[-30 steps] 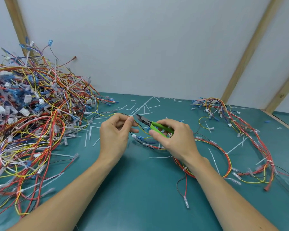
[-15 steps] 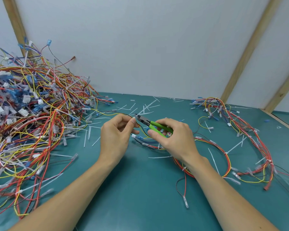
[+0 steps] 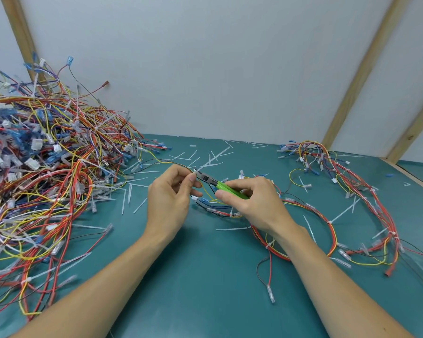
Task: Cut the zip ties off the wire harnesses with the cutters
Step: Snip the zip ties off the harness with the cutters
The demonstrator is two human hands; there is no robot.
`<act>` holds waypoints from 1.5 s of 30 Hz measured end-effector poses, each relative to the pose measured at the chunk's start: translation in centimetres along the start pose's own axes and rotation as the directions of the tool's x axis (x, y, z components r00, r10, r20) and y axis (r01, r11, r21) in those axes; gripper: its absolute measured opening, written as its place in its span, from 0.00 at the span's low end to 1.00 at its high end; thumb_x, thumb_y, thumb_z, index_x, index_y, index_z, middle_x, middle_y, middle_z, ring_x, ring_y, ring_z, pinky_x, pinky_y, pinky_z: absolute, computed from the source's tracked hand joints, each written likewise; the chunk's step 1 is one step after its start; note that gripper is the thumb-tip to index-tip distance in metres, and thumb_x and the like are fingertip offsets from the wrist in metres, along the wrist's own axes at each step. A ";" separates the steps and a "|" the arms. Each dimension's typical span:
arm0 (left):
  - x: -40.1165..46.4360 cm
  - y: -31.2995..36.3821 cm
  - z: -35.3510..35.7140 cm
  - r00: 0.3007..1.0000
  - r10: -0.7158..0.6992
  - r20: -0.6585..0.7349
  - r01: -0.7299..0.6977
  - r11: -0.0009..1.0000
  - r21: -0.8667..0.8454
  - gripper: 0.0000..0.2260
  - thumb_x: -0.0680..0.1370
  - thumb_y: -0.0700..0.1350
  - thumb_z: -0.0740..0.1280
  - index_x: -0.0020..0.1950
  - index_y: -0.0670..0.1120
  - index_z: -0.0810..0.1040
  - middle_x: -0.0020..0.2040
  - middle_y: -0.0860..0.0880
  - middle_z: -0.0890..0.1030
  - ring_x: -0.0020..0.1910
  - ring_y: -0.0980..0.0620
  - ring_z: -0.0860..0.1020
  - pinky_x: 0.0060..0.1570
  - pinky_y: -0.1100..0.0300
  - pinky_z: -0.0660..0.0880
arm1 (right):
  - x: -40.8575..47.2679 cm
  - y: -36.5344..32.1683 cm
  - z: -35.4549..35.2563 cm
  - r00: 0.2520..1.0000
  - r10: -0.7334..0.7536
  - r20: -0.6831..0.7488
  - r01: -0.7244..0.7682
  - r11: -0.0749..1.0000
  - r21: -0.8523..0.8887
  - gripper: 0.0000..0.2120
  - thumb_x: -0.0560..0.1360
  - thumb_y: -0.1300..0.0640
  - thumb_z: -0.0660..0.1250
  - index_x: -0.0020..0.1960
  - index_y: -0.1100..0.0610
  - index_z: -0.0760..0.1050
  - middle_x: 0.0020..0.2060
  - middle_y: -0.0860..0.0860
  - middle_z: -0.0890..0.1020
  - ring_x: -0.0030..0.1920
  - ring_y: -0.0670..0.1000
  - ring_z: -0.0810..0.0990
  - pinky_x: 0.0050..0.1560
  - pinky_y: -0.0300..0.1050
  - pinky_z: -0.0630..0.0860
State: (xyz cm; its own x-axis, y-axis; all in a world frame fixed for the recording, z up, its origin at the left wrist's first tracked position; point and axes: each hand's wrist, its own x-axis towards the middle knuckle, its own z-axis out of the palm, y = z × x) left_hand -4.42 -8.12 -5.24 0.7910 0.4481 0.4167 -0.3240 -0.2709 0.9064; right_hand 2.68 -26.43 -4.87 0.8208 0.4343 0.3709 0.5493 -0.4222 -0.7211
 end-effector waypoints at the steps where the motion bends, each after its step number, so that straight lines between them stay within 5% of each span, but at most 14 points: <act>1: 0.0 0.0 0.0 1.000 0.003 0.002 -0.003 1.000 0.003 0.07 0.82 0.40 0.67 0.44 0.44 0.77 0.39 0.47 0.85 0.36 0.51 0.86 0.30 0.69 0.71 | 0.0 0.0 -0.1 1.000 0.003 0.006 -0.004 1.000 0.008 0.18 0.70 0.31 0.69 0.48 0.43 0.87 0.25 0.43 0.73 0.29 0.44 0.66 0.33 0.41 0.63; 10: 0.0 0.0 0.0 1.000 0.008 -0.002 -0.008 1.000 -0.001 0.07 0.81 0.41 0.68 0.44 0.43 0.77 0.38 0.47 0.85 0.36 0.51 0.85 0.30 0.69 0.71 | 0.2 -0.2 -0.3 0.998 0.041 0.055 -0.047 0.994 0.097 0.16 0.69 0.34 0.72 0.48 0.44 0.88 0.27 0.45 0.73 0.30 0.43 0.64 0.32 0.36 0.61; 14: 0.0 0.0 0.0 1.000 0.008 -0.001 -0.008 1.000 -0.020 0.07 0.82 0.41 0.67 0.44 0.44 0.77 0.39 0.47 0.85 0.36 0.52 0.85 0.31 0.69 0.73 | 0.3 -0.4 -0.4 0.992 0.090 0.083 -0.101 0.987 0.129 0.12 0.71 0.39 0.76 0.49 0.43 0.88 0.36 0.46 0.86 0.33 0.41 0.73 0.38 0.37 0.70; 18: 0.1 -0.1 -0.1 1.000 0.001 -0.007 -0.001 0.999 -0.040 0.06 0.81 0.42 0.68 0.44 0.44 0.77 0.39 0.47 0.85 0.37 0.51 0.86 0.32 0.69 0.73 | 0.2 -0.8 -0.3 0.988 0.125 0.088 -0.136 0.981 0.138 0.14 0.69 0.36 0.75 0.48 0.43 0.88 0.40 0.43 0.88 0.41 0.43 0.83 0.45 0.42 0.76; 22: 0.4 -0.2 -0.3 0.999 -0.037 -0.034 0.034 0.996 -0.077 0.07 0.81 0.43 0.68 0.44 0.45 0.77 0.40 0.47 0.85 0.38 0.50 0.86 0.30 0.67 0.73 | 0.3 -1.3 0.0 0.986 0.160 0.047 -0.167 0.933 0.319 0.13 0.76 0.43 0.72 0.43 0.53 0.85 0.33 0.45 0.82 0.30 0.45 0.76 0.29 0.36 0.70; 26: 0.5 -0.3 -0.2 0.997 -0.078 0.022 0.079 0.992 -0.094 0.06 0.81 0.46 0.68 0.45 0.47 0.78 0.41 0.50 0.86 0.39 0.50 0.86 0.28 0.65 0.74 | 0.4 -1.8 -0.1 0.973 0.230 0.031 -0.213 0.828 0.519 0.18 0.77 0.44 0.68 0.50 0.60 0.79 0.45 0.48 0.87 0.30 0.47 0.75 0.27 0.40 0.69; 28: 0.4 -0.4 0.0 0.994 -0.089 0.062 0.095 0.989 -0.116 0.06 0.81 0.46 0.68 0.45 0.48 0.79 0.42 0.49 0.86 0.40 0.50 0.86 0.29 0.66 0.74 | 0.3 -1.9 0.1 0.980 0.195 0.033 -0.185 0.846 0.500 0.08 0.78 0.55 0.72 0.50 0.59 0.76 0.50 0.49 0.88 0.31 0.44 0.76 0.30 0.39 0.70; 31: 0.4 -0.4 0.1 0.989 -0.120 0.081 0.131 0.981 -0.144 0.06 0.81 0.46 0.68 0.45 0.48 0.79 0.42 0.48 0.87 0.41 0.49 0.87 0.29 0.65 0.75 | 0.2 -1.7 0.9 0.983 0.179 0.029 -0.175 0.895 0.410 0.12 0.75 0.68 0.73 0.47 0.56 0.72 0.43 0.48 0.87 0.34 0.41 0.79 0.35 0.33 0.73; 40: 0.6 -0.5 0.2 0.963 -0.256 0.081 0.267 0.948 -0.173 0.08 0.79 0.46 0.71 0.43 0.43 0.81 0.38 0.48 0.86 0.36 0.50 0.86 0.26 0.63 0.73 | -0.3 -2.0 2.1 0.990 0.138 0.038 -0.143 0.962 0.233 0.10 0.73 0.66 0.74 0.45 0.54 0.75 0.37 0.46 0.84 0.40 0.48 0.82 0.46 0.48 0.80; 45: 1.1 -1.0 -0.3 0.956 -0.284 0.073 0.291 0.952 -0.098 0.07 0.81 0.46 0.68 0.47 0.44 0.81 0.41 0.50 0.87 0.39 0.52 0.86 0.28 0.64 0.75 | 0.6 -1.0 0.8 0.918 0.268 -0.291 -0.191 0.945 0.265 0.08 0.73 0.62 0.74 0.43 0.54 0.75 0.36 0.55 0.83 0.33 0.47 0.75 0.38 0.47 0.73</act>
State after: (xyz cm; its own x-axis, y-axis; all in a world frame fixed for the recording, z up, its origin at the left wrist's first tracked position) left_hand -3.42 -7.07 -5.64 0.8862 0.4431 0.1354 -0.1294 -0.0439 0.9906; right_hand 2.53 -25.08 -4.39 0.9465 0.0543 0.3181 0.3205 -0.2715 -0.9075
